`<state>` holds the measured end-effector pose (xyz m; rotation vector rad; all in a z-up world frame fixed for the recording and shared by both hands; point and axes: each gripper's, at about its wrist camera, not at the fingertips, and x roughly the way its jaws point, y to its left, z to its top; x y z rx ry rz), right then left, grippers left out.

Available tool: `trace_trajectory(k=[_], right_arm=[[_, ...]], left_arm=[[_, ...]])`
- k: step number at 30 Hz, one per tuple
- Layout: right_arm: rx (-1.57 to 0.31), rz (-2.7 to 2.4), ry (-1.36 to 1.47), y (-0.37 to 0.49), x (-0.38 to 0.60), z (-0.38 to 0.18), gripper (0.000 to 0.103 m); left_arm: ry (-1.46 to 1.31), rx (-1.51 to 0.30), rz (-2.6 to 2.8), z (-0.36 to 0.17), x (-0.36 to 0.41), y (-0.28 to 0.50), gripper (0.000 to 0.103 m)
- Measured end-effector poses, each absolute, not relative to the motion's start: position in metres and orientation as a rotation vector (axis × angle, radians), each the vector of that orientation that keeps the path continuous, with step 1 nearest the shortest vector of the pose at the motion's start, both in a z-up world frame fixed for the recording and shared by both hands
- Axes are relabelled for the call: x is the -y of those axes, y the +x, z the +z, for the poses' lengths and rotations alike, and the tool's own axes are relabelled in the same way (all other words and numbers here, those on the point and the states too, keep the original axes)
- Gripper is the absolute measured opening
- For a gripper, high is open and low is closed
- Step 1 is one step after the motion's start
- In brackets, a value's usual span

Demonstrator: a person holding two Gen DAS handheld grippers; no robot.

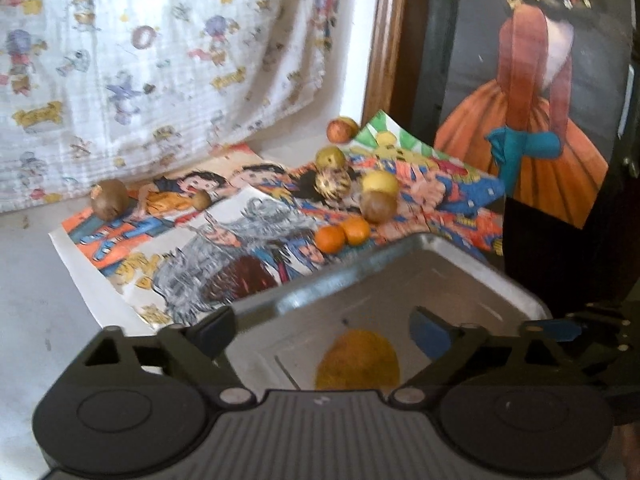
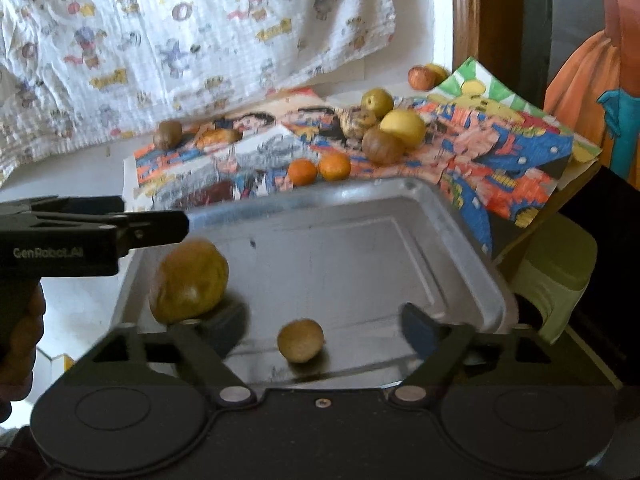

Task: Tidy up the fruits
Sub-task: 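Open left tool to drop the pear in the tray while right tool releases its fruit, then move left tool to the stickered kiwi while right tool moves to an orange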

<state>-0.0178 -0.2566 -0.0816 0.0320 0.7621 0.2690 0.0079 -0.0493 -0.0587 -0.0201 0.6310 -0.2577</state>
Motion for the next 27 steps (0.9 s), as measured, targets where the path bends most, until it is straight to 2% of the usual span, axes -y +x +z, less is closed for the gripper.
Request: trace_trajectory(k=[1, 2, 10, 18, 27], right_arm=[[-0.747, 0.266, 0.038, -0.019, 0.257, -0.077, 0.101], [-0.733, 0.262, 0.044, -0.020, 0.258, -0.073, 0.102], [-0.729, 0.249, 0.212, -0.012, 0.263, -0.038, 0.102], [-0.550, 0.265, 0.102, -0.029, 0.242, 0.021, 0.102], [-0.577, 0.256, 0.100, -0.030, 0.233, 0.038, 0.102]], left_arm=[[-0.026, -0.623, -0.252, -0.056, 0.047, 0.008, 0.101], [-0.029, -0.618, -0.249, -0.053, 0.045, 0.008, 0.101], [-0.085, -0.637, -0.199, -0.032, 0.025, 0.013, 0.102], [-0.087, -0.570, -0.129, 0.000, 0.006, 0.007, 0.103], [-0.089, -0.500, -0.034, 0.027, -0.019, 0.000, 0.103]])
